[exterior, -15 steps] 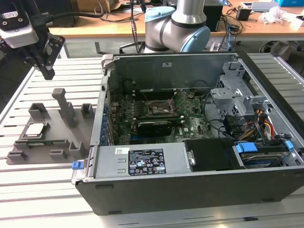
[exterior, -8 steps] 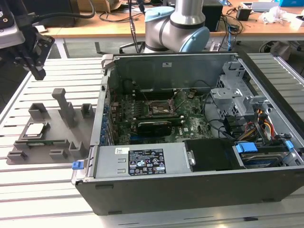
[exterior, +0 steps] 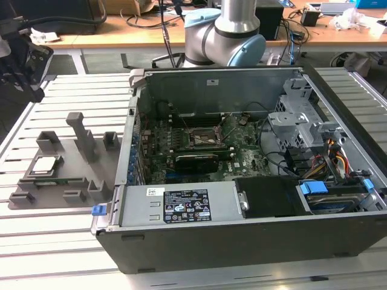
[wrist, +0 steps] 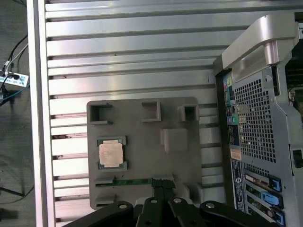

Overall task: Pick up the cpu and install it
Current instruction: 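Reach for the cpu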

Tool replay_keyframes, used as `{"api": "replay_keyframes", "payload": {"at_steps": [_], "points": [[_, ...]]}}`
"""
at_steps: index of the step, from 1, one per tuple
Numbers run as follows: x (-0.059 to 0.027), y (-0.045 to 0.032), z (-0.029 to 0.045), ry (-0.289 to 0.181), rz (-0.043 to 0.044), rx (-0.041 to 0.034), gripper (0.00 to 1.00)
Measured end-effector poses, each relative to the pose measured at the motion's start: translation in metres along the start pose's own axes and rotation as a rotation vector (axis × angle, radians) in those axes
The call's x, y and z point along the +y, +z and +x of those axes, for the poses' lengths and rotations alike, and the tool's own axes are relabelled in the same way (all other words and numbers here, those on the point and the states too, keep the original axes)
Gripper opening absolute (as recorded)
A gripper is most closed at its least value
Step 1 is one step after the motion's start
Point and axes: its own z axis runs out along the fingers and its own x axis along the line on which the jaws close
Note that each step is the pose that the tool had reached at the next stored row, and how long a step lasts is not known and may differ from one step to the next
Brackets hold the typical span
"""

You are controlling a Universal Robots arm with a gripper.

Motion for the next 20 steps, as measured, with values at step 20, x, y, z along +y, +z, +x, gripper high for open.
{"api": "replay_keyframes", "payload": {"at_steps": [20], "points": [[0.0233, 0.0012, 0.0617, -0.007, 0.0065, -0.0001, 0.11]]}}
